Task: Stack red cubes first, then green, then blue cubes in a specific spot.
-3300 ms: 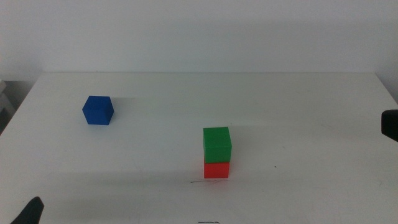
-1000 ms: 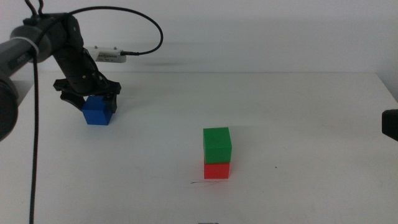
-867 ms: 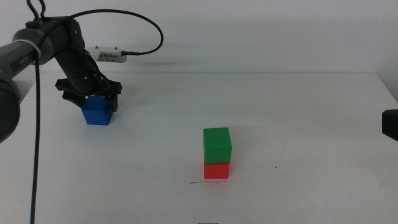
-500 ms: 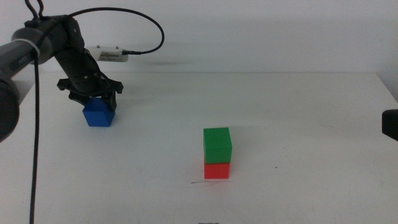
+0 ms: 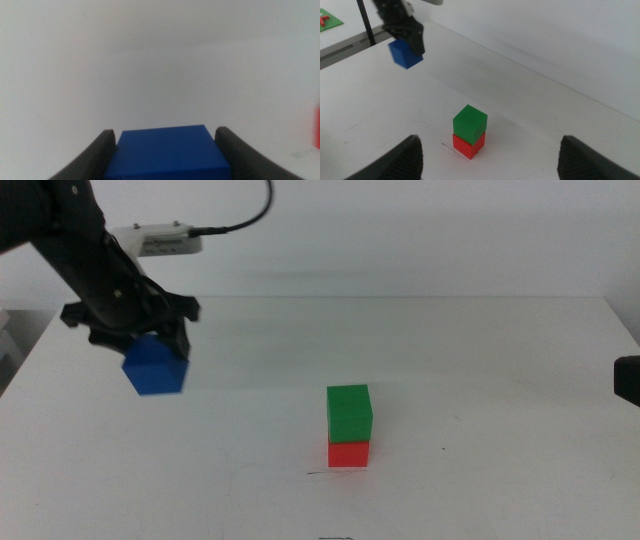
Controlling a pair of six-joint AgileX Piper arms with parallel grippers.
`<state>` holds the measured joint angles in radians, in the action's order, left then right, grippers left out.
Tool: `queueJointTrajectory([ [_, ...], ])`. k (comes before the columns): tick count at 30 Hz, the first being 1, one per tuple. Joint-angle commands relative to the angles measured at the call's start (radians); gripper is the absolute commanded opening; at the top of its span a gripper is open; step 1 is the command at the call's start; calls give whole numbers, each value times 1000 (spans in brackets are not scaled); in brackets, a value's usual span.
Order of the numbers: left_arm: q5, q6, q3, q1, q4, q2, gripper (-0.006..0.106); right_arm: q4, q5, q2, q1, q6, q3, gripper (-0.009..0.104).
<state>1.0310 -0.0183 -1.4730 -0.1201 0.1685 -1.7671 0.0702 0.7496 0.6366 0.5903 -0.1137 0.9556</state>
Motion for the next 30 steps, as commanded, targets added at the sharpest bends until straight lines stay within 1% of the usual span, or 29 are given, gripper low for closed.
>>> queueJointTrajectory([
  [1, -102, 152, 87, -78, -48, 167, -2, -5, -78, 3, -7, -11, 28, 83],
  [3, -99, 285, 113, -160, -144, 228, -2, -5, -78, 3, -7, -11, 28, 83],
  [4, -71, 360, 106, -200, -211, 242, -2, -5, -78, 3, -7, -11, 28, 83],
  [6, 8, 458, 67, -270, -301, 242, -2, -5, -78, 3, -7, -11, 28, 83],
  [8, 89, 513, 13, -337, -354, 223, -2, -5, -78, 3, -7, -11, 28, 83],
  [11, 145, 585, -71, -437, -399, 181, -2, -5, -78, 3, -7, -11, 28, 83],
  [14, 153, 630, -128, -502, -398, 136, -2, -5, -78, 3, -7, -11, 28, 83],
  [17, 157, 665, -195, -556, -357, 67, -2, -5, -78, 3, -7, -11, 28, 83],
  [20, 174, 672, -260, -590, -340, 5, -2, -5, -78, 3, -7, -11, 28, 83],
  [26, 236, 689, -381, -620, -319, -92, -2, -5, -78, 3, -7, -11, 28, 83],
  [30, 229, 693, -408, -628, -295, -117, -2, -5, -78, 3, -7, -11, 28, 83],
])
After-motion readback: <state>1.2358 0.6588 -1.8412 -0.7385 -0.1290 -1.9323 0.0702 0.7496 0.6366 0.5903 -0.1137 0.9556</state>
